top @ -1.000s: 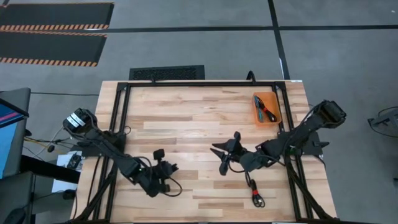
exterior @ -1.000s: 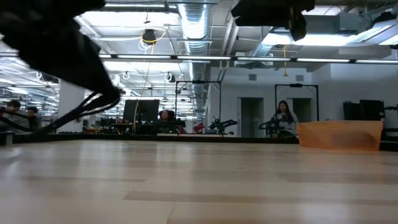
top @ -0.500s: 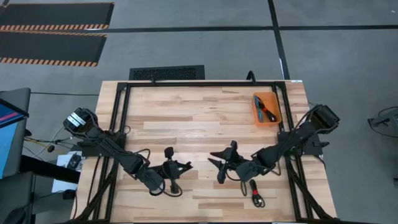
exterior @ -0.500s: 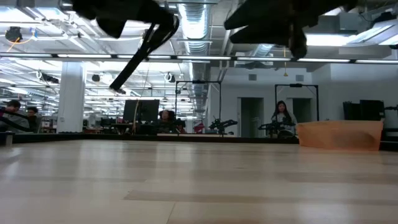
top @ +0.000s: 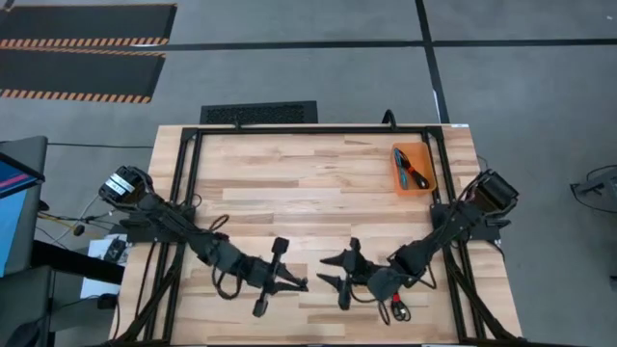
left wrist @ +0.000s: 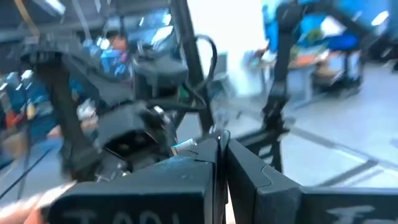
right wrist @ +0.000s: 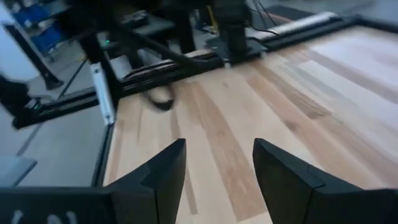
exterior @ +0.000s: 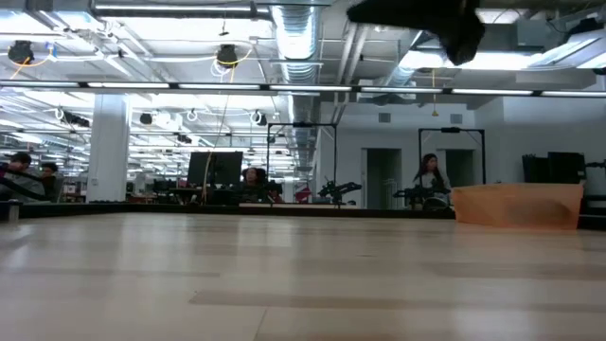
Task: Pick and place USB-C Cables
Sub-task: Put the left black charger cable into the orange bin
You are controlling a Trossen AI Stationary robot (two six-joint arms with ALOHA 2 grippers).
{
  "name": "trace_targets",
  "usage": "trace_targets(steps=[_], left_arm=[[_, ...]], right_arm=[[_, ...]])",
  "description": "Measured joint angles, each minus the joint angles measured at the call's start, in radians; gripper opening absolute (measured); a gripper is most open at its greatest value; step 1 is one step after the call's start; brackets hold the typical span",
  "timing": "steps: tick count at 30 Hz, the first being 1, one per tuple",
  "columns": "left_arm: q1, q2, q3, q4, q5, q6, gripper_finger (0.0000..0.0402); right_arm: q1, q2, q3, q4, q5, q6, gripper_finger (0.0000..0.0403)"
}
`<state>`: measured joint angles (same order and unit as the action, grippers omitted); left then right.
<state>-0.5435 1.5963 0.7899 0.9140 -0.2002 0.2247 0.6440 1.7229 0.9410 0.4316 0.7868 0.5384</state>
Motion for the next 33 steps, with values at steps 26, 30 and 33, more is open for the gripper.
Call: trace_targets(steps=[26,30,33], left_arm=[[0.356,0.158,-0.064,0.513,0.64,-0.116,0.0005],[0.38,0.158,-0.058,0.509,0.64,-0.123,0.0005],[0.393,0.158,-0.058,0.509,0.641,-0.122,0.0005]], right_arm=[[-0.131,-0.01,0.021,0.061,-0.223,-0.525,0.0191],[-0.15,-0.01,0.021,0.028,-0.205,-0.548,0.0168],[-0.156,-0.035,0.019,-0.02,-0.153,-0.576,0.0122]])
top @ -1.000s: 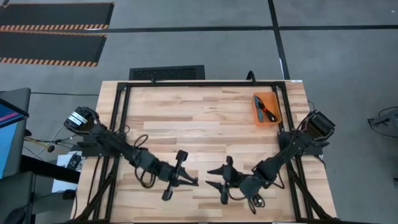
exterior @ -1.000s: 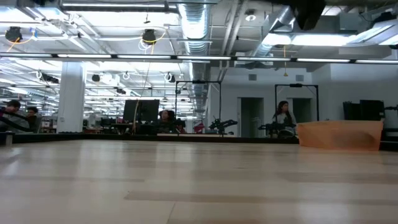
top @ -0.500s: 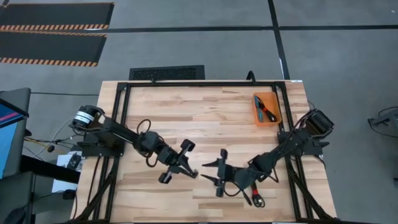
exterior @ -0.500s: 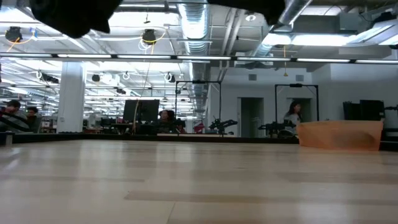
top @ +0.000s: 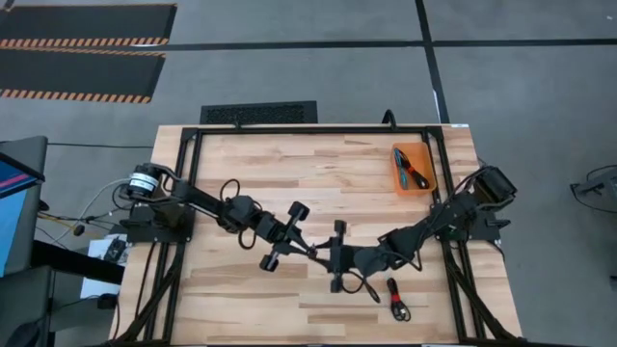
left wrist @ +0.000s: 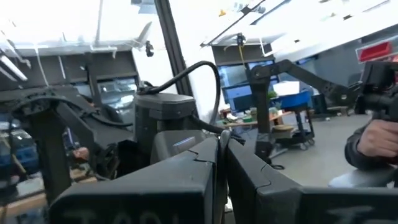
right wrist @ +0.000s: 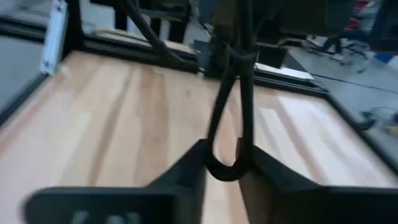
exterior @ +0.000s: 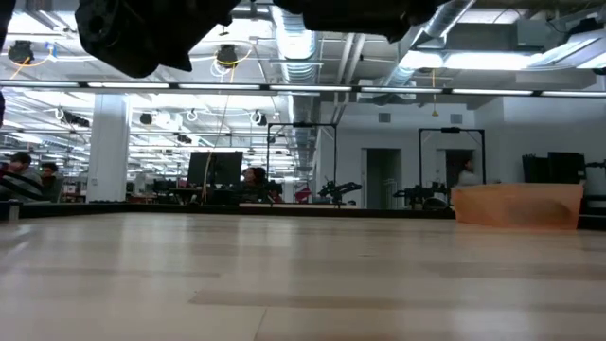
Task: Pick and place USB-C Cables
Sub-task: Put the left black charger cable into the orange bin
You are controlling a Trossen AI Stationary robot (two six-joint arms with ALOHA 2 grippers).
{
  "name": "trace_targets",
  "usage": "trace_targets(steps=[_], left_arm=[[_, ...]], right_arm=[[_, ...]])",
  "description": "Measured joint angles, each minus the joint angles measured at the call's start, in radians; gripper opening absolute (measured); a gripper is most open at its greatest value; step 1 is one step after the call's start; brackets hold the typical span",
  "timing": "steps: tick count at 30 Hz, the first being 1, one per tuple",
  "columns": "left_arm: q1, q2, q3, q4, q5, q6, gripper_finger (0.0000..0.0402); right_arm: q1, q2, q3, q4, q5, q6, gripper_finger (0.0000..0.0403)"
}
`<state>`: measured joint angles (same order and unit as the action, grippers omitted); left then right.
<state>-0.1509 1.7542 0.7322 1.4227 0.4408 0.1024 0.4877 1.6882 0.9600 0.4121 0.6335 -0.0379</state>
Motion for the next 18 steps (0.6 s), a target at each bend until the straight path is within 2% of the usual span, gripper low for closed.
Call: trace_targets(steps=[4,6,12,16,18], left_arm=[[0.019,-0.003,0.002,-0.007,-0.003,0.03,0.0005],[0.029,-0.003,0.002,-0.005,-0.01,0.031,0.0005],[0.064,-0.005,0.003,-0.02,-0.13,0.041,0.0005],[0.089,-0.003,0.002,-0.084,-0.282,0.098,0.0009],[0.105,-0.003,0.003,-0.111,-0.372,0.095,0.0024]], right_arm=[[0.0,-0.053,0.0,-0.088,0.021,-0.016,0.0041],[0.0,-0.081,-0.001,-0.132,0.024,-0.016,0.0016],[-0.005,-0.13,-0.002,-0.246,0.069,-0.003,0.0028],[-0.034,-0.137,-0.002,-0.362,0.1,0.052,0.0013],[-0.06,-0.153,-0.002,-0.435,0.101,0.114,0.0013]])
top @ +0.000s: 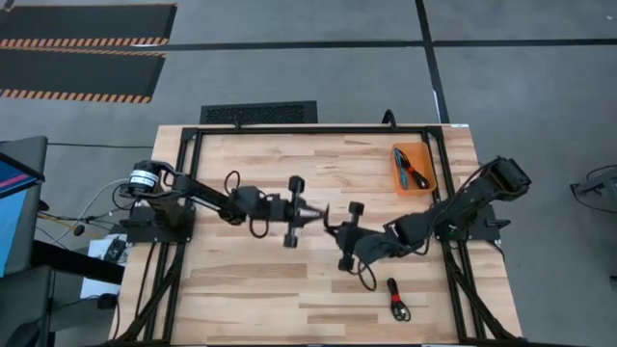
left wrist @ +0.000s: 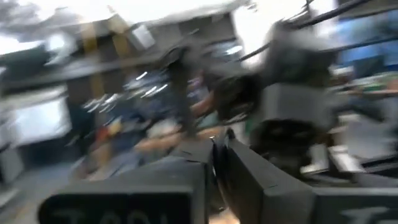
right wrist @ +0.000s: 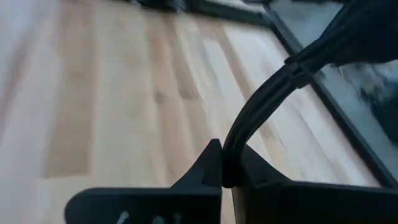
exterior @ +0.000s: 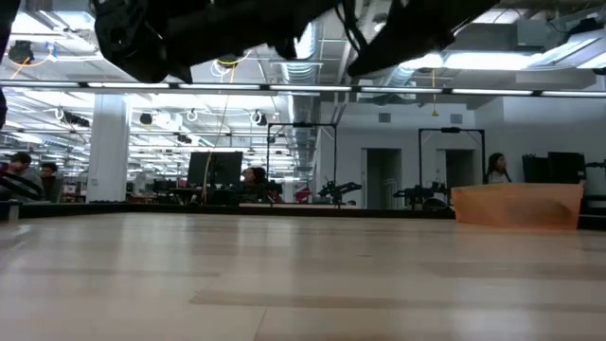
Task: Pick and place USB-C Cables
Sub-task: Put the left black charger cable into the orange bin
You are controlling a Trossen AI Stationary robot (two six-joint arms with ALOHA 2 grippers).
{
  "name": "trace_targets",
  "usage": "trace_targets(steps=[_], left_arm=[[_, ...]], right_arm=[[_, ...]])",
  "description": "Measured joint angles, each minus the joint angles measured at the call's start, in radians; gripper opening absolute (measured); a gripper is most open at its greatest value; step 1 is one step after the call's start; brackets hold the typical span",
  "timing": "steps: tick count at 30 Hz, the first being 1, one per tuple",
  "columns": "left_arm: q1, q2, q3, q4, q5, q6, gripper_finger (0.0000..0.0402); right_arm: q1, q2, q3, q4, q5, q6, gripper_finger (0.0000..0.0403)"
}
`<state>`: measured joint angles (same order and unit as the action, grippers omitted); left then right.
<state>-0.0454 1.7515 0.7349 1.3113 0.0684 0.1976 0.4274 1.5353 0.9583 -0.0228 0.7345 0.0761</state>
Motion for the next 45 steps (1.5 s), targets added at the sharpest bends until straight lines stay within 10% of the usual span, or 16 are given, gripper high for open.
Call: trace_targets(steps=[16,31,45], left_arm=[[0.142,0.004,0.087,-0.352,-0.107,-0.084,0.0248],[0.144,0.003,0.087,-0.365,-0.107,-0.114,0.0254],[0.144,0.002,0.087,-0.385,-0.107,-0.099,0.0254]], right_arm=[[-0.279,-0.236,-0.022,-0.772,0.082,0.467,0.0027],[-0.694,-0.67,-0.323,-0.854,-0.16,0.456,0.0019],[-0.937,-0.472,-0.322,-0.881,-0.268,0.495,0.0036]])
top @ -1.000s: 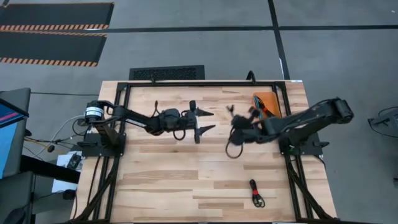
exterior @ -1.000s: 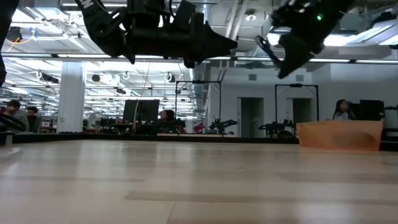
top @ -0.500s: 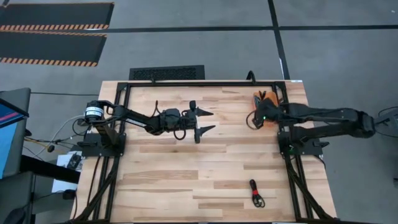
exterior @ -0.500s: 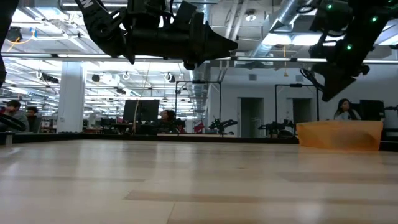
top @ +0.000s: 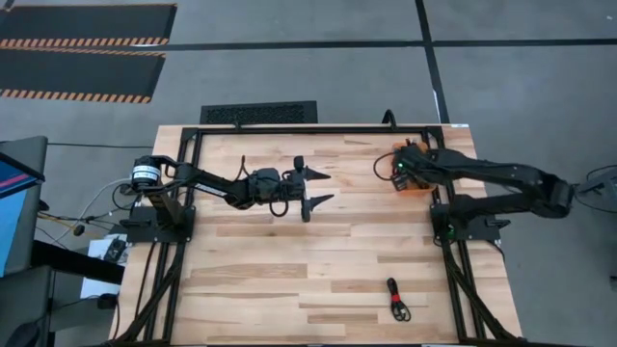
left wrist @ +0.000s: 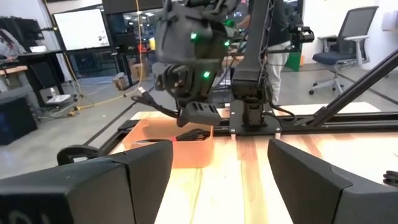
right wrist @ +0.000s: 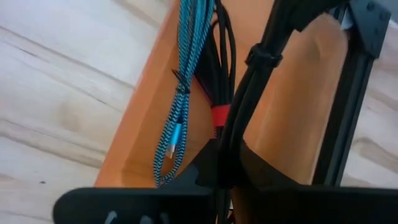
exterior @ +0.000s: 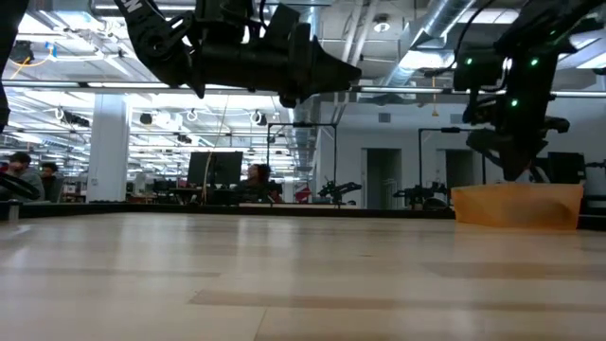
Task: Pick and place USB-C Cables
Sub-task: Put the left black charger cable into the orange bin, then put the black charger cable into the orange bin
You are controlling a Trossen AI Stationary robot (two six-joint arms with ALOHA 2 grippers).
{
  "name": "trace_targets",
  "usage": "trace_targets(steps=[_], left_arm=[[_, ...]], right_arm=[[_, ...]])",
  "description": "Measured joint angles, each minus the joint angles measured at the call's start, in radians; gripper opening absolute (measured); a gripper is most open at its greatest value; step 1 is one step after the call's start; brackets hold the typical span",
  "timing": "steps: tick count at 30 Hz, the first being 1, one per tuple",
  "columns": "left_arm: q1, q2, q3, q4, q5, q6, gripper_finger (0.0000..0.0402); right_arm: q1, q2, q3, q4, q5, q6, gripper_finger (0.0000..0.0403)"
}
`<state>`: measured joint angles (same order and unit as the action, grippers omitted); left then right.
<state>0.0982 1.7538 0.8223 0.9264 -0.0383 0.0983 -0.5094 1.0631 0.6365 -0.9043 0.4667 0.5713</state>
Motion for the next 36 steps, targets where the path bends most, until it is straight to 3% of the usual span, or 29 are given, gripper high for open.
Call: trace_targets(steps=[9,21,28,36], left_arm=[[0.0,0.0,0.0,-0.016,0.0,-0.002,0.0254],[0.0,0.0,0.0,-0.021,0.0,-0.004,0.0254],[0.0,0.0,0.0,-0.021,0.0,-0.005,0.0254],[-0.001,0.0,0.0,-0.024,0.002,0.0,0.0254]], right_arm=[[-0.014,0.13,0.0,0.009,0.005,-0.007,0.0087],[0.037,0.046,0.002,0.016,0.005,-0.023,0.018],[0.155,-0.016,0.003,0.016,0.0,0.004,0.0193],[0.39,-0.026,0.003,0.05,-0.004,0.157,0.0176]])
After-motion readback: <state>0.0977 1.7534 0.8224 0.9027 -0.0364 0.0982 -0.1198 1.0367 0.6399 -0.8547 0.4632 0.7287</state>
